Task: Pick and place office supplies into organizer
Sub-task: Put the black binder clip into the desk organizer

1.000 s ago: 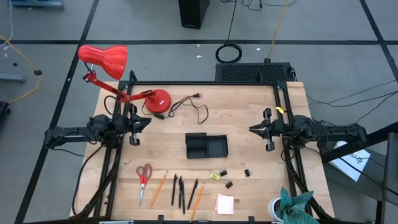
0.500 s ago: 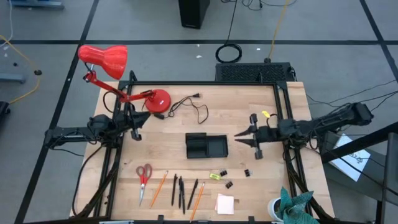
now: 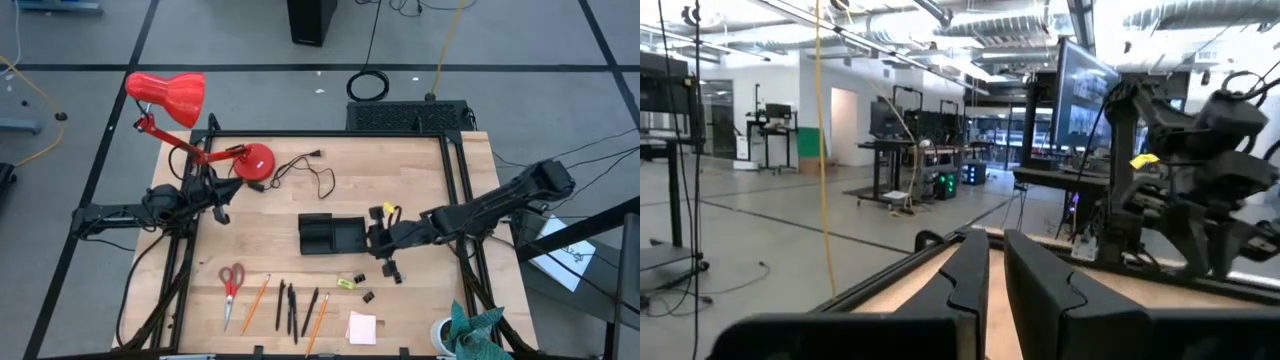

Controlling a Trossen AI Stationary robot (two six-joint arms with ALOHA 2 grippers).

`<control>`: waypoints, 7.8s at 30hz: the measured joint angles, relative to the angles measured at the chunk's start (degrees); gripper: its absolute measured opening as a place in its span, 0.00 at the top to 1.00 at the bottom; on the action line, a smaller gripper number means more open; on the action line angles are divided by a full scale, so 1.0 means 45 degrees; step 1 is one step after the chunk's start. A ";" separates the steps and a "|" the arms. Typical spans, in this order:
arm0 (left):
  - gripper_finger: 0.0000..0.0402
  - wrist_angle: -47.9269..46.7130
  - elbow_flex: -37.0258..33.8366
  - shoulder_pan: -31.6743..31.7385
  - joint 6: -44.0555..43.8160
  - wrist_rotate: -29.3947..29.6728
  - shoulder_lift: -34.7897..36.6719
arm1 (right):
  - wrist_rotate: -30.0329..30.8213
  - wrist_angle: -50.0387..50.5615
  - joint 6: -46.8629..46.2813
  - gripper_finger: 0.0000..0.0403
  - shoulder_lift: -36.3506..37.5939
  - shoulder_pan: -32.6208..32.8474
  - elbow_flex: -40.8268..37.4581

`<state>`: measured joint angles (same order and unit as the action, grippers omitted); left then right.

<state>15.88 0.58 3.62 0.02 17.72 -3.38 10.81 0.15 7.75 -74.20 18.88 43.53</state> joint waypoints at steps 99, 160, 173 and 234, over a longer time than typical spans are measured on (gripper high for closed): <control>0.90 0.0049 0.0010 0.0000 0.0842 0.0087 0.0004 | 0.0600 -0.1830 0.1704 1.00 -0.3765 0.0971 0.3016; 0.90 -0.0325 0.0010 0.0000 0.1368 0.0097 0.0005 | 0.1059 -0.1308 0.1903 0.84 -0.7098 -0.1480 0.4265; 0.90 -0.0336 0.0010 0.0000 0.1218 0.0097 0.0005 | -0.1067 0.2503 0.0861 0.59 -0.3971 -0.0319 0.4265; 0.90 -0.0627 0.0010 -0.0004 0.1266 0.0097 0.0001 | -0.5794 -0.1225 -0.3147 0.93 -0.4501 0.1261 0.0263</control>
<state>13.06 0.62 3.60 5.72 18.15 -3.37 -15.27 -5.37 -6.42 -94.45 24.56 44.71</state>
